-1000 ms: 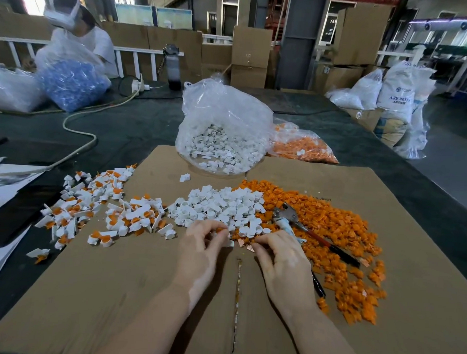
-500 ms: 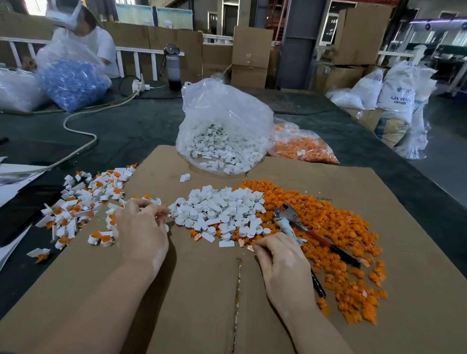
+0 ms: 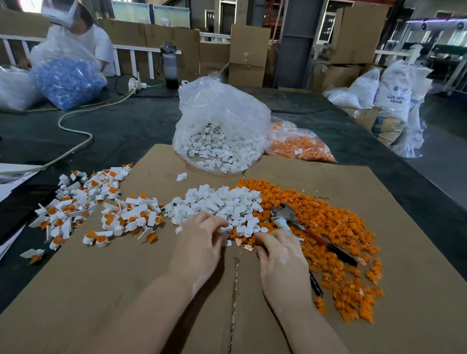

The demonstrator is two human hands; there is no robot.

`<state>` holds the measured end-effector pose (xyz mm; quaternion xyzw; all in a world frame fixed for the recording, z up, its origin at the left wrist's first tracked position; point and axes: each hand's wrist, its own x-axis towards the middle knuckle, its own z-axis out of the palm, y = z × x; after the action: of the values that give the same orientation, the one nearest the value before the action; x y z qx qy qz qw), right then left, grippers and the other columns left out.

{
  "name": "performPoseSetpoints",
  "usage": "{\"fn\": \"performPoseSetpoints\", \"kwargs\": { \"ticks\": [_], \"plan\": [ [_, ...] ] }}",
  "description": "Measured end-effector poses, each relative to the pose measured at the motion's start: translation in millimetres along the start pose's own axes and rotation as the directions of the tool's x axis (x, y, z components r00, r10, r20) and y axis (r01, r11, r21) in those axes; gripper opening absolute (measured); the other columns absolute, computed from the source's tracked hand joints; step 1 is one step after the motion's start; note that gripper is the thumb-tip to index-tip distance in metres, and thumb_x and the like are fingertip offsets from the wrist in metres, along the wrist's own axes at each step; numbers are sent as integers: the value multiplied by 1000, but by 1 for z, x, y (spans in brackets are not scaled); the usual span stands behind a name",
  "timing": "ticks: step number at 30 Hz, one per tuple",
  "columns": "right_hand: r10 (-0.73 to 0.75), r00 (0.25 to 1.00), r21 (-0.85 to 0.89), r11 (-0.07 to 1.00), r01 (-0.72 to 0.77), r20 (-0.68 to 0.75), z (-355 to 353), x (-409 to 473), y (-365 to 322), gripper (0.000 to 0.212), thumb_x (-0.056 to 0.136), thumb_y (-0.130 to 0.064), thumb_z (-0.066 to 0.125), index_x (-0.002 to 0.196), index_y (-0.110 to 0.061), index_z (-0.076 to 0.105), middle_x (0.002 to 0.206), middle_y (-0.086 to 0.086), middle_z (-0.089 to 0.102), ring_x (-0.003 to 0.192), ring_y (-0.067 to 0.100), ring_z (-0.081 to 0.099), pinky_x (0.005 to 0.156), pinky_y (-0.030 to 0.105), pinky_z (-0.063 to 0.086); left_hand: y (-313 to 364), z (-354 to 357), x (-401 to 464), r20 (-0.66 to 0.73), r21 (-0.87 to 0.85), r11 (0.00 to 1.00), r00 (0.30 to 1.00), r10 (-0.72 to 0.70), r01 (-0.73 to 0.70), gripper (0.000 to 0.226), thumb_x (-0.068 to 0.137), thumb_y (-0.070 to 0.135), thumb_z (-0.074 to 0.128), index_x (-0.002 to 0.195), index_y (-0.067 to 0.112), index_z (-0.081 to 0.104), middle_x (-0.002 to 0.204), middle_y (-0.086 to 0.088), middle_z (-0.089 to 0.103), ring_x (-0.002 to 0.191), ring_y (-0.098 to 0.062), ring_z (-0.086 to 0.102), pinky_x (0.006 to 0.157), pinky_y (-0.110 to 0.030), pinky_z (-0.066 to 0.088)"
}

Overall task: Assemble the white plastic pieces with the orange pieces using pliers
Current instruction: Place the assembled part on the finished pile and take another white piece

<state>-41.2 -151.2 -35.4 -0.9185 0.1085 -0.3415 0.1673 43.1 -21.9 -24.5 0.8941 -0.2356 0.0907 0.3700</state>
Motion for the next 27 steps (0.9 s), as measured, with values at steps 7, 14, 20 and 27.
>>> {"fn": "performPoseSetpoints", "kwargs": {
  "ticks": [7, 14, 20, 27],
  "plan": [
    [7, 999, -45, 999, -5, 53, 1, 1, -2, 23, 66, -9, 84, 86, -9, 72, 80, 5, 63, 75, 25, 62, 63, 36, 55, 12, 19, 1, 6, 29, 999, 1000, 25, -25, 34, 90, 30, 58, 124, 24, 59, 103, 8, 45, 105, -11, 39, 78, -11, 24],
    [22, 994, -50, 999, -16, 103, 1, 1, -2, 20, 74, -20, 78, 89, -10, 70, 88, 7, 62, 82, 25, 60, 68, 39, 52, 9, 19, -1, 3, -1, 996, 996, 85, -85, 24, 84, 27, 67, 108, 27, 64, 95, 11, 40, 99, -8, 37, 75, -11, 23],
    [12, 992, -8, 1000, -11, 126, 0, 2, -5, 21, 70, -13, 80, 82, -8, 65, 84, 6, 61, 78, 24, 59, 64, 35, 51, 9, 19, -1, 13, 13, 994, 994, 110, -110, 24, 82, 25, 69, 106, 26, 65, 96, 11, 40, 103, -11, 39, 79, -14, 26],
    [27, 991, 62, 997, -35, 130, 0, -1, -3, 18, 74, -5, 75, 83, -10, 61, 77, 3, 62, 74, 23, 56, 60, 35, 46, 10, 20, -2, 92, 79, 978, 978, 186, -193, 32, 87, 28, 62, 119, 30, 59, 105, 8, 42, 108, -11, 37, 86, -14, 30]
  ]
}}
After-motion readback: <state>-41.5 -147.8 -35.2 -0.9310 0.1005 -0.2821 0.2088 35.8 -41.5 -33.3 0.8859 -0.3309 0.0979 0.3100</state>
